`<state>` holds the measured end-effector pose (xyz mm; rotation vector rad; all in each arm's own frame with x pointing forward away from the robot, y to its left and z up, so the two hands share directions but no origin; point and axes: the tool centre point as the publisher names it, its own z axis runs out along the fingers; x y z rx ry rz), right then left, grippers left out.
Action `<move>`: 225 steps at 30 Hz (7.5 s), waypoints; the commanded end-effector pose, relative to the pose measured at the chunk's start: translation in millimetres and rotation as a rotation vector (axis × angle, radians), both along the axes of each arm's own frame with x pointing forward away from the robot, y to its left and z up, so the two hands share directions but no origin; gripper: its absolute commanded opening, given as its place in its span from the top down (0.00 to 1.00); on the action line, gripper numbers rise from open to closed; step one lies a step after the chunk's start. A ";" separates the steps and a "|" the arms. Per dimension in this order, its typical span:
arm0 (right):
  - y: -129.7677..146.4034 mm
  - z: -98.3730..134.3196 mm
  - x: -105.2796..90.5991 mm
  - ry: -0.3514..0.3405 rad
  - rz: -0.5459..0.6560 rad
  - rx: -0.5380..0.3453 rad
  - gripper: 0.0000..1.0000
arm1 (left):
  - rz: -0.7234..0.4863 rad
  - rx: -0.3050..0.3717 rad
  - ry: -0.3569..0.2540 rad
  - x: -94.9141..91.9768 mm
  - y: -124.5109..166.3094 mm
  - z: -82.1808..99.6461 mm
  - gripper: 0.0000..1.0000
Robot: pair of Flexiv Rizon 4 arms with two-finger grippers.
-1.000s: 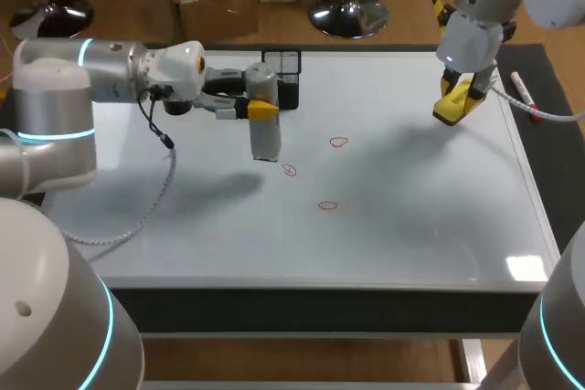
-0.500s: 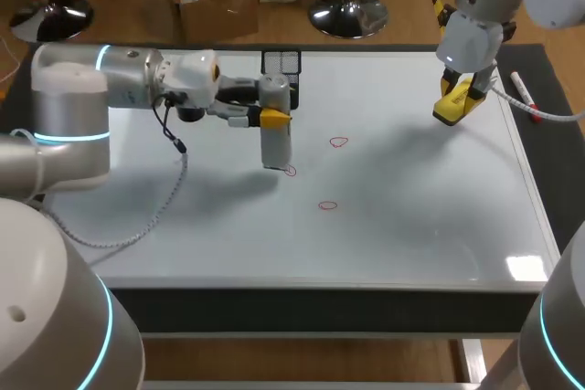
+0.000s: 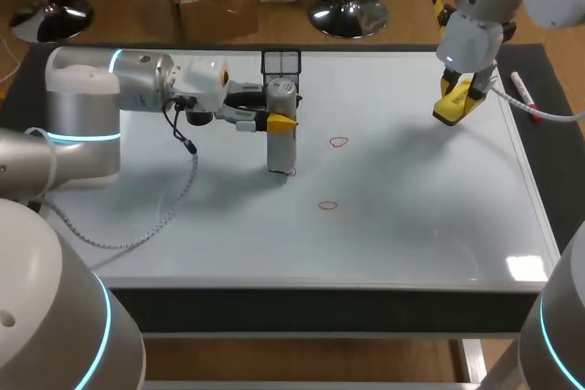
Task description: Pick up the inspection probe, press it on each red-marked spot on the whiteboard one by one, put down the probe, pick up the eraser, and wipe off all the red marks.
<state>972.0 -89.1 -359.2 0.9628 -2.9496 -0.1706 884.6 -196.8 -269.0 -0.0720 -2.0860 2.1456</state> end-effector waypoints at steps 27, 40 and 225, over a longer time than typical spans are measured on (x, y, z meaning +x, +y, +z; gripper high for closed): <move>-0.3 0.6 0.5 0.001 0.001 -0.003 1.00 | -0.013 -0.008 0.019 9.2 -6.2 -14.8 1.00; -0.3 0.6 0.5 0.001 0.001 -0.003 1.00 | -0.015 -0.014 0.013 8.1 -2.8 -13.2 1.00; 331.5 -19.4 -115.8 0.052 0.683 0.061 1.00 | 0.585 -0.002 -0.036 -87.1 248.4 10.8 1.00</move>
